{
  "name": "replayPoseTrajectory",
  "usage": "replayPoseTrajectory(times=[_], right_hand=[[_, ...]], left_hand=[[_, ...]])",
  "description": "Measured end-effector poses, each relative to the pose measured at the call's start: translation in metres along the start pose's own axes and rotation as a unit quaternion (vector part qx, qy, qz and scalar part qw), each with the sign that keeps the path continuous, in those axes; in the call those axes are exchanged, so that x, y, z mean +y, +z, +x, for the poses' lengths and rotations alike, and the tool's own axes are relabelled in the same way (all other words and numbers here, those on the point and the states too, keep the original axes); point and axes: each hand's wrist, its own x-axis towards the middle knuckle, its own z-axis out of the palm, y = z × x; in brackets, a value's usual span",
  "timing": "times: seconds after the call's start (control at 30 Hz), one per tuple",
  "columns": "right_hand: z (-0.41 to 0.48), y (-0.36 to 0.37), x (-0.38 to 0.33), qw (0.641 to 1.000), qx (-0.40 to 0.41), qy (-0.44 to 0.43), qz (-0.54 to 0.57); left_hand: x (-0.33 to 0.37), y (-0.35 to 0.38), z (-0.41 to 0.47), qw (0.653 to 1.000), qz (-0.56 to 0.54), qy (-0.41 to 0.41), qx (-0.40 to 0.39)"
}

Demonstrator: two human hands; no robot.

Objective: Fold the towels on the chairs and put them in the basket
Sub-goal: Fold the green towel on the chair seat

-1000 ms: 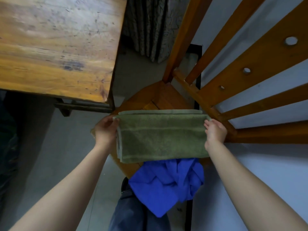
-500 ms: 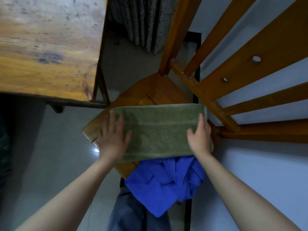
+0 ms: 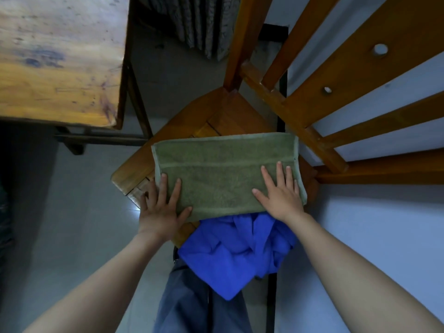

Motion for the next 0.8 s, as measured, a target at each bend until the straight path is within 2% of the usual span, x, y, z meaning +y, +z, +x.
replayPoseTrajectory(times=[0.03,0.1,0.17,0.27,0.37,0.43,0.5,0.57,0.63,0.67,0.73,0.8], right_hand=[[-0.004,-0.004,0.001,0.999,0.029,0.002,0.027],[-0.015,-0.009,0.007,0.984,0.141,0.041,0.097],[-0.028,-0.010,0.014,0.944,0.218,0.147,0.198],[-0.032,-0.009,0.025,0.834,0.188,0.304,0.420],[-0.025,-0.008,0.027,0.711,0.127,0.336,0.604],[-0.022,-0.008,0.025,0.665,0.121,0.335,0.657],[-0.021,-0.010,0.023,0.643,0.138,0.343,0.671],[-0.025,-0.015,0.019,0.643,0.150,0.348,0.665],[-0.035,-0.022,0.006,0.680,0.168,0.317,0.639],[-0.041,-0.026,-0.002,0.710,0.181,0.293,0.614],[-0.053,-0.036,-0.022,0.792,0.222,0.228,0.520],[-0.064,-0.045,-0.046,0.860,0.264,0.163,0.405]], left_hand=[[0.002,-0.001,-0.001,1.000,-0.009,-0.001,-0.001],[0.005,-0.006,-0.006,0.999,-0.028,0.008,0.011],[0.006,-0.012,-0.017,0.998,-0.039,0.030,0.044],[0.002,-0.010,-0.033,0.996,-0.057,0.040,0.047],[-0.004,0.001,-0.042,0.998,-0.050,0.028,0.008],[-0.008,0.005,-0.043,0.998,-0.063,0.028,-0.011],[-0.011,0.006,-0.043,0.995,-0.096,0.027,-0.021],[-0.014,0.003,-0.042,0.992,-0.116,0.021,-0.032],[-0.016,-0.002,-0.042,0.988,-0.150,0.007,-0.042],[-0.016,-0.005,-0.041,0.983,-0.179,0.001,-0.044],[-0.014,-0.010,-0.040,0.957,-0.286,-0.015,-0.039],[-0.011,-0.016,-0.040,0.896,-0.440,-0.044,-0.034]])
